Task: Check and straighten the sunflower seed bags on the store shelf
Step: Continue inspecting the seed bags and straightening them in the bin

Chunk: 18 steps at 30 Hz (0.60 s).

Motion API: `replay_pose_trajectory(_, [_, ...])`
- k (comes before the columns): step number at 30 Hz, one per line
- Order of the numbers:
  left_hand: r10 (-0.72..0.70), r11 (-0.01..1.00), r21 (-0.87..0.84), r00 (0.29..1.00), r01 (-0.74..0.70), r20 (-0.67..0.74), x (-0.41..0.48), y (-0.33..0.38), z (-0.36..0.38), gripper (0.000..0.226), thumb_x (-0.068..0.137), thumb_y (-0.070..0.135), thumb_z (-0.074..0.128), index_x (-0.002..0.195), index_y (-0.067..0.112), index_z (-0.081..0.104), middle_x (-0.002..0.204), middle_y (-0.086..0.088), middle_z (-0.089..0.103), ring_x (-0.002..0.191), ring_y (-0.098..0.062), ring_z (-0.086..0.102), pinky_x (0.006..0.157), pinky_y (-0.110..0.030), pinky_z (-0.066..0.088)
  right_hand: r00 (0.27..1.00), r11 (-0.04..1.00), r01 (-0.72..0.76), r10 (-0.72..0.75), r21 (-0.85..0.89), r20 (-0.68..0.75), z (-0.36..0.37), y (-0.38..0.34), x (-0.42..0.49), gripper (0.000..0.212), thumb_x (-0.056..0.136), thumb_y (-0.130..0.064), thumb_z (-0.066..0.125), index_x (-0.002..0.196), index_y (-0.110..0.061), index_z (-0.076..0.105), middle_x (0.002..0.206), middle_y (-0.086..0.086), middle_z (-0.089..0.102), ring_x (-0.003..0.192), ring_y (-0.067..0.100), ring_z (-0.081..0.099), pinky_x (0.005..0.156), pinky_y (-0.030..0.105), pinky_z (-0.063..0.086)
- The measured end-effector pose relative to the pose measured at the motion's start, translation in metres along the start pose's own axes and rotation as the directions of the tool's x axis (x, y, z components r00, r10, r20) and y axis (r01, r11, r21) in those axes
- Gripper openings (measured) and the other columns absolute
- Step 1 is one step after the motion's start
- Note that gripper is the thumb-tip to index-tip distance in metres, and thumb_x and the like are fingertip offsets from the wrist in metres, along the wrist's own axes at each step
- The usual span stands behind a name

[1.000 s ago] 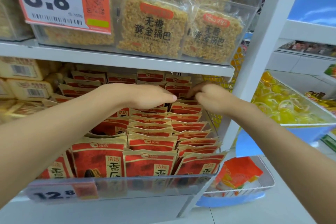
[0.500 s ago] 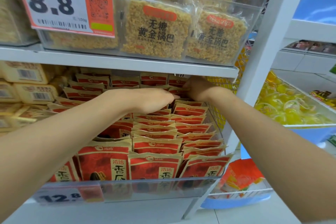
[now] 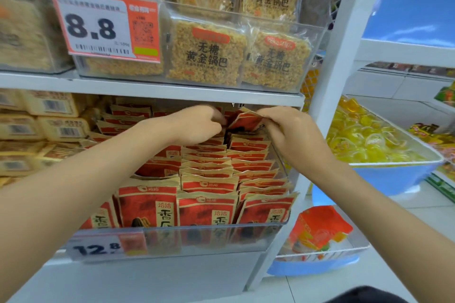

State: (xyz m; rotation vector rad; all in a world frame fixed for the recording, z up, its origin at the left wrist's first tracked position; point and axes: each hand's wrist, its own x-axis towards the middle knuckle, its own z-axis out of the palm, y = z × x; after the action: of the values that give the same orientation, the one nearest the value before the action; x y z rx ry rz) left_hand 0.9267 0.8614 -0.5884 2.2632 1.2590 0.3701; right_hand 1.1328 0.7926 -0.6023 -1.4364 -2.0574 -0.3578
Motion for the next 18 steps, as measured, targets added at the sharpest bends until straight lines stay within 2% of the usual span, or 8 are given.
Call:
replay_pose_trajectory(2, [0.022,0.987,-0.160,0.999,-0.027,-0.034,-0.015,0.002,-0.005,0.038,0.093,0.012,0.052,0.129,0.020,0.061,0.123,-0.007,0.067,0.105,-0.022,0.066,0.084,-0.024,0.047,0.993,0.996,0.092,-0.092,-0.008,-0.072,-0.014,-0.016,-0.002,0.023,0.094,-0.012,0.057,0.113,-0.015,0.070,0.106,0.002,0.072,0.101,0.024,0.066,0.083,0.038,0.055])
replay_pose_trajectory(3, [0.047,0.976,-0.212,0.998,-0.055,-0.042,-0.025,0.003,-0.007,0.036,0.090,0.012,0.056,0.124,0.021,0.062,0.115,-0.004,0.071,0.096,-0.019,0.068,0.079,-0.023,0.050,0.987,0.991,0.130,-0.132,-0.019,-0.096,-0.023,-0.026,0.001,0.023,0.092,-0.013,0.058,0.112,-0.014,0.070,0.105,0.002,0.072,0.099,0.024,0.066,0.082,0.038,0.055])
replay_pose_trajectory(6, [0.102,0.922,-0.369,0.993,-0.118,-0.065,-0.052,0.007,-0.010,0.030,0.096,0.021,0.059,0.126,0.023,0.061,0.120,0.008,0.068,0.111,-0.006,0.062,0.096,-0.021,0.045,0.973,0.989,0.147,-0.140,0.027,-0.183,-0.048,-0.053,0.015,0.023,0.092,-0.011,0.061,0.113,-0.013,0.067,0.106,0.001,0.070,0.097,0.020,0.065,0.083,0.033,0.052])
replay_pose_trajectory(9, [0.112,0.856,-0.476,0.971,-0.203,-0.213,-0.075,0.015,-0.011,0.030,0.100,0.039,0.051,0.126,0.026,0.060,0.119,0.013,0.068,0.109,0.000,0.063,0.095,-0.021,0.047,0.967,0.949,0.068,0.013,0.309,-0.255,-0.066,-0.078,0.026,0.025,0.090,-0.009,0.064,0.114,-0.013,0.063,0.107,-0.004,0.067,0.099,0.011,0.064,0.086,0.025,0.051])
replay_pose_trajectory(11, [0.064,0.820,-0.522,0.945,-0.234,-0.322,-0.086,0.017,-0.013,0.033,0.098,0.046,0.050,0.120,0.025,0.062,0.113,0.010,0.071,0.102,-0.004,0.067,0.091,-0.026,0.052,0.949,0.792,-0.009,0.198,0.611,-0.243,-0.071,-0.095,0.030,0.022,0.090,-0.007,0.064,0.108,-0.017,0.057,0.098,-0.005,0.069,0.089,0.007,0.067,0.075,0.024,0.055])
replay_pose_trajectory(13, [0.019,0.769,-0.589,0.931,-0.247,-0.365,-0.096,0.019,-0.011,0.033,0.098,0.045,0.051,0.113,0.019,0.066,0.101,0.007,0.075,0.090,-0.007,0.072,0.079,-0.024,0.056,0.903,0.548,-0.091,0.398,0.832,-0.163,-0.063,-0.106,0.030,0.022,0.091,-0.006,0.065,0.106,-0.017,0.054,0.094,-0.001,0.072,0.081,0.007,0.070,0.066,0.023,0.055])
replay_pose_trajectory(16, [-0.056,0.753,-0.621,0.920,-0.217,-0.389,-0.105,0.019,-0.003,0.039,0.097,0.041,0.055,0.106,0.005,0.067,0.093,-0.004,0.076,0.080,-0.018,0.074,0.072,-0.029,0.058,0.804,0.215,-0.261,0.589,0.941,0.088,-0.039,-0.112,0.019,0.020,0.088,-0.018,0.071,0.105,-0.012,0.065,0.091,0.002,0.076,0.080,0.013,0.073,0.069,0.029,0.057])
replay_pose_trajectory(18, [-0.094,0.760,-0.629,0.932,-0.161,-0.351,-0.109,0.017,0.002,0.044,0.096,0.042,0.057,0.107,0.001,0.065,0.098,-0.014,0.074,0.084,-0.026,0.073,0.074,-0.033,0.057,0.759,0.102,-0.363,0.609,0.926,0.231,-0.022,-0.115,0.007,0.012,0.088,-0.026,0.071,0.091,-0.015,0.071,0.085,0.003,0.077,0.077,0.017,0.072,0.072,0.032,0.058])
